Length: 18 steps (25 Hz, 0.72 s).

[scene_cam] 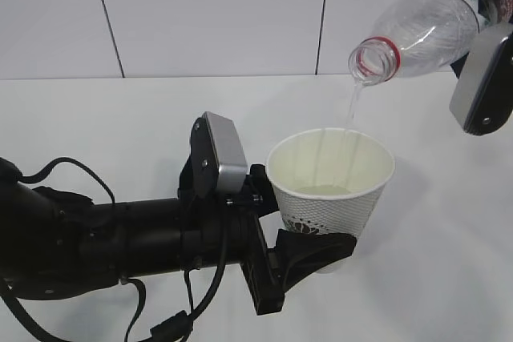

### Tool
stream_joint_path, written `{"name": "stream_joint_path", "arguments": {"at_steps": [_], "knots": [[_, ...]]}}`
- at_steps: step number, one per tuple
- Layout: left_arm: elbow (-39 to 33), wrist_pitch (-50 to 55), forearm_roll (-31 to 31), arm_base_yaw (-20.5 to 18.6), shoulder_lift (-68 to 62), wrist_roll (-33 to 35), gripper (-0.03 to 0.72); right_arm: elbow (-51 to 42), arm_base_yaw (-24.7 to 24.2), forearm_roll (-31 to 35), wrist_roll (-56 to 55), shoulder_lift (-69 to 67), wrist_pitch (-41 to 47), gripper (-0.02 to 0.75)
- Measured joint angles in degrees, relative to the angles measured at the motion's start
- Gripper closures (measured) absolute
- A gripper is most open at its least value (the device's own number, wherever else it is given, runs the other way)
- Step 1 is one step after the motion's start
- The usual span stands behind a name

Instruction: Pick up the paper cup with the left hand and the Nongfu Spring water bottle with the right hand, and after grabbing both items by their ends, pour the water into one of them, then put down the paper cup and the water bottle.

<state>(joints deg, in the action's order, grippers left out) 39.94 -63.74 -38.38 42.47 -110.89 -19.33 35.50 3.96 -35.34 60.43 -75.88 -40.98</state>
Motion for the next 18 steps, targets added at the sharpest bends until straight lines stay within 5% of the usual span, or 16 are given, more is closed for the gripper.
{"name": "stream_joint_path", "arguments": {"at_steps": [18], "knots": [[0.0,0.0,0.0,0.0,0.0,0.0,0.16,0.0,0.0,0.0,0.13,0.0,0.0,0.282]]}}
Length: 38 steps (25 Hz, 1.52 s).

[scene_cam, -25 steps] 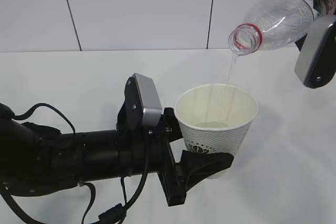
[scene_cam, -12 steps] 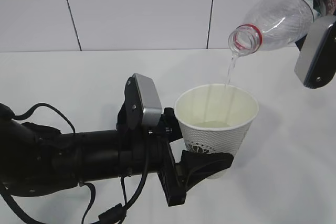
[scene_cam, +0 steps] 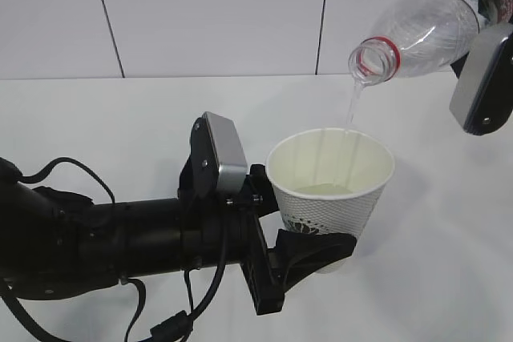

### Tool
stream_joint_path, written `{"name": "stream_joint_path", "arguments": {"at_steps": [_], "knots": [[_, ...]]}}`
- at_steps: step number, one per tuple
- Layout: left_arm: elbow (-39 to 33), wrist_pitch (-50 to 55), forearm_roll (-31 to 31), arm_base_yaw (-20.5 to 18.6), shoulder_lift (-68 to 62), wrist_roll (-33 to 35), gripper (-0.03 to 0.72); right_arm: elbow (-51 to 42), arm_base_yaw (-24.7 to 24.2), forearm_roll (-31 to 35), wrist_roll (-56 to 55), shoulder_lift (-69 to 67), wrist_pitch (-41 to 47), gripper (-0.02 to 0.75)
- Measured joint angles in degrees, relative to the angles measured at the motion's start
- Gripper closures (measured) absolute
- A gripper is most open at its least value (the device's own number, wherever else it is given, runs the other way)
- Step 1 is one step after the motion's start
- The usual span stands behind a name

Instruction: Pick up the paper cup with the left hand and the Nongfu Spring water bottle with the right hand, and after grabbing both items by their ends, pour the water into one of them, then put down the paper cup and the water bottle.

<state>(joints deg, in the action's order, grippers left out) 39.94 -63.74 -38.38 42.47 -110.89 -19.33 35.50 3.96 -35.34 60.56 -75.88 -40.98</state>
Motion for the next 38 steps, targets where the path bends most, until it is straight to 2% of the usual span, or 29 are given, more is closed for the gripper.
{"name": "stream_joint_path", "arguments": {"at_steps": [38], "knots": [[0.0,0.0,0.0,0.0,0.0,0.0,0.16,0.0,0.0,0.0,0.41,0.0,-0.11,0.282]]}}
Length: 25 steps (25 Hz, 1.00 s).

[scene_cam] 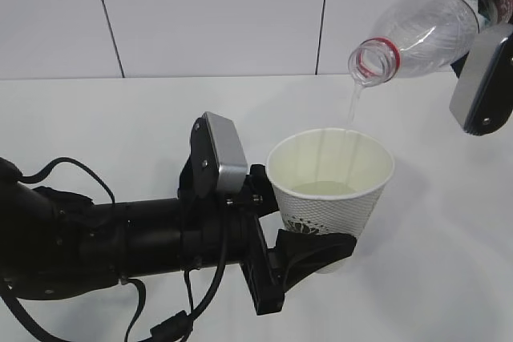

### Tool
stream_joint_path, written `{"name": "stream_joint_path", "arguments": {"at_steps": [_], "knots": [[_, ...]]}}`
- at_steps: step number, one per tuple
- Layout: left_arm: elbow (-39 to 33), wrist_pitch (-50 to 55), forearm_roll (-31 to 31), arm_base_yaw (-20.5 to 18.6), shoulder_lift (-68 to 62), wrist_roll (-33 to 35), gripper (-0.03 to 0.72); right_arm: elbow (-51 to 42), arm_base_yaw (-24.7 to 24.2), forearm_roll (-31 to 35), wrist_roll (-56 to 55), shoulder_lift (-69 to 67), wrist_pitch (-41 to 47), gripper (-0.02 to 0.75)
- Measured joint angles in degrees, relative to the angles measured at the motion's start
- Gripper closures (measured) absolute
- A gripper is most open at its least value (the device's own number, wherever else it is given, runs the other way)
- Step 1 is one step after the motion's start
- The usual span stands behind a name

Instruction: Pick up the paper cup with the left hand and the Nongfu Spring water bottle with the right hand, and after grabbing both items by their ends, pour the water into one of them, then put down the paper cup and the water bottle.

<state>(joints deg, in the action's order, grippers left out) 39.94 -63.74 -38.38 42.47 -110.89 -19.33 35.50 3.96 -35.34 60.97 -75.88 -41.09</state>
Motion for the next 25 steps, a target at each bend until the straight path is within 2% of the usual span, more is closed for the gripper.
{"name": "stream_joint_path", "arguments": {"at_steps": [25], "knots": [[0.0,0.12,0.0,0.0,0.0,0.0,0.16,0.0,0.0,0.0,0.25,0.0,0.0,0.282]]}}
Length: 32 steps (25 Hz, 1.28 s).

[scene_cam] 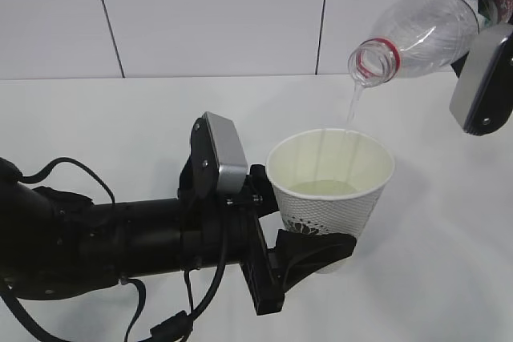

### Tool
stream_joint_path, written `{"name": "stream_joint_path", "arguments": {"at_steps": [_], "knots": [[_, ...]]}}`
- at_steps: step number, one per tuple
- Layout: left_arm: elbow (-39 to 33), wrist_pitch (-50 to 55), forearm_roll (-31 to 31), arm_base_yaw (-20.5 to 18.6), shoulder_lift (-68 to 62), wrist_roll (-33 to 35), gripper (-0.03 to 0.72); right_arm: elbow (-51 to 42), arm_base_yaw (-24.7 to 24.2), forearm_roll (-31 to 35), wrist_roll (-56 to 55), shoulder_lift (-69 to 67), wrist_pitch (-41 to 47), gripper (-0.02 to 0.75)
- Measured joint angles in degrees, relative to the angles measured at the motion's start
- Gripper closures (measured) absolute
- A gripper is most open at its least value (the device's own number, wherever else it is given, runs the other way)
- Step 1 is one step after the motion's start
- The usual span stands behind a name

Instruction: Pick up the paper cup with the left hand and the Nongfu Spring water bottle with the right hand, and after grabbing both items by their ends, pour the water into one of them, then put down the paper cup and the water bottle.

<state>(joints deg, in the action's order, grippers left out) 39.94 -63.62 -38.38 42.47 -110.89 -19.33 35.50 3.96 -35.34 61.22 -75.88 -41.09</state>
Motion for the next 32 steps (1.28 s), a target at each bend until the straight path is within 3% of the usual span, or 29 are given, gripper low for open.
{"name": "stream_joint_path", "arguments": {"at_steps": [32], "knots": [[0.0,0.0,0.0,0.0,0.0,0.0,0.16,0.11,0.0,0.1,0.76,0.0,-0.07,0.282]]}}
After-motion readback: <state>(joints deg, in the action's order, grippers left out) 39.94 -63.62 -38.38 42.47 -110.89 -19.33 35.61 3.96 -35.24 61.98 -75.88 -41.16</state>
